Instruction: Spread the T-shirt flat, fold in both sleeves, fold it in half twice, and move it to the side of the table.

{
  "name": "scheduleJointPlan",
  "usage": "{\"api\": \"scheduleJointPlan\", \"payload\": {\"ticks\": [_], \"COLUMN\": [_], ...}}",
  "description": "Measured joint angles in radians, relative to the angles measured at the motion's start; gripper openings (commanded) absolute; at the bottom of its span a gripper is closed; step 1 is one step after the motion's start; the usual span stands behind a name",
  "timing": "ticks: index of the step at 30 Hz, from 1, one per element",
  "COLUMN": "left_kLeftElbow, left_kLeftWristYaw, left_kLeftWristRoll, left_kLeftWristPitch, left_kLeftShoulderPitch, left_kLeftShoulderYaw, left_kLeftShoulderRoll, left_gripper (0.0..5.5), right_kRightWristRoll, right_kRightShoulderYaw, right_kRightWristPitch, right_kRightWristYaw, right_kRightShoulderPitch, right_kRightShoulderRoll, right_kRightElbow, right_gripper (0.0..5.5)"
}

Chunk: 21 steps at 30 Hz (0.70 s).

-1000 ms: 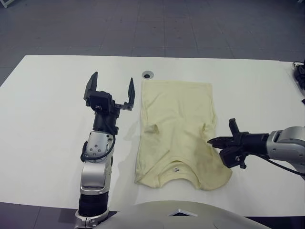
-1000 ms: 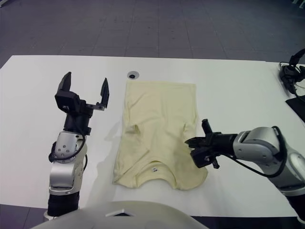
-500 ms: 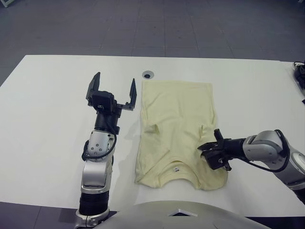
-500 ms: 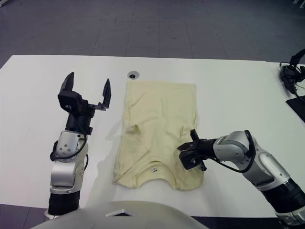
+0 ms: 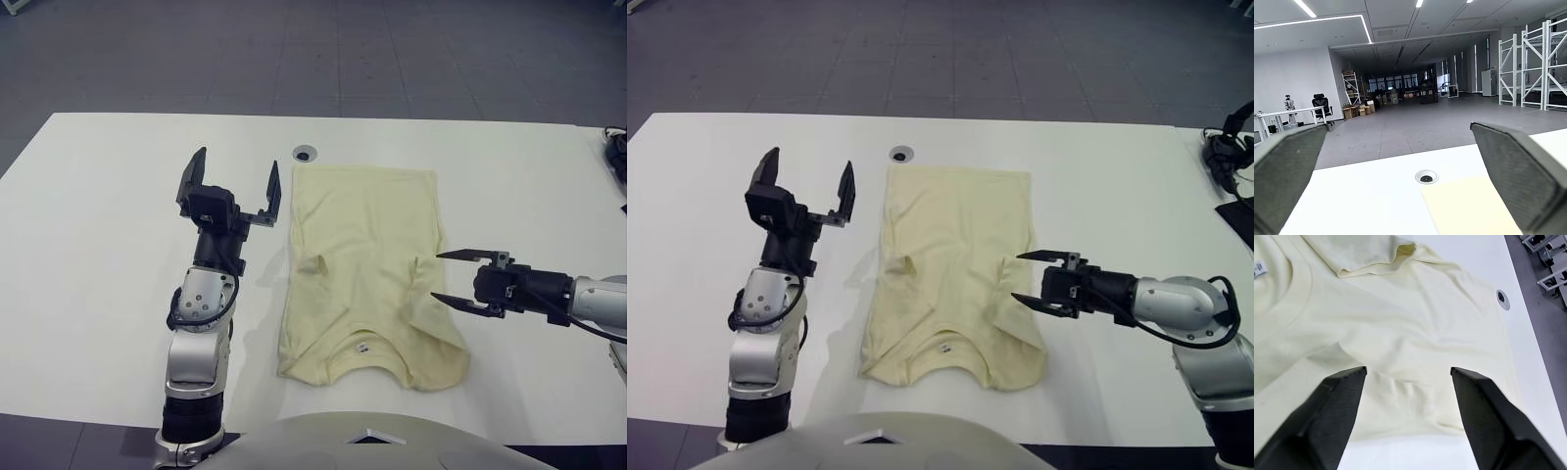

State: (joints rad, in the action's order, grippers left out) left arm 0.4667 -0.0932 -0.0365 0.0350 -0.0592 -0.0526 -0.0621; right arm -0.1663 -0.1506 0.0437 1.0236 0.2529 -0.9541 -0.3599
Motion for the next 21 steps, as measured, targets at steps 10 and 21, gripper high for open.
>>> {"api": "scheduleJointPlan", "payload": {"ticks": [10,21], "left_kLeftElbow": [-0.003,-0.013], "left_kLeftWristYaw": [-0.006,-0.007], "left_kLeftWristRoll": [0.0,0.001], "left_kLeftWristPitch": [0.001,0.001], "left_kLeftShoulderPitch": [0.0,0.001], "left_kLeftShoulderYaw": [0.01,0.01], "left_kLeftShoulderRoll": [-0.019,-0.03], "left_gripper": [5.4,5.4], "right_kRightWristRoll": [0.01,0.002], "right_kRightShoulderYaw": [0.074,0.117], "right_kRightWristPitch": [0.081,0.093], "right_kRightWristYaw": [0.064,0.104], "right_kRightShoulderPitch": [0.138,0.067], "right_kRightShoulderRoll": [0.017,-0.037], "right_kRightElbow": [0.159,0.212], "right_gripper": [5.29,5.39]}}
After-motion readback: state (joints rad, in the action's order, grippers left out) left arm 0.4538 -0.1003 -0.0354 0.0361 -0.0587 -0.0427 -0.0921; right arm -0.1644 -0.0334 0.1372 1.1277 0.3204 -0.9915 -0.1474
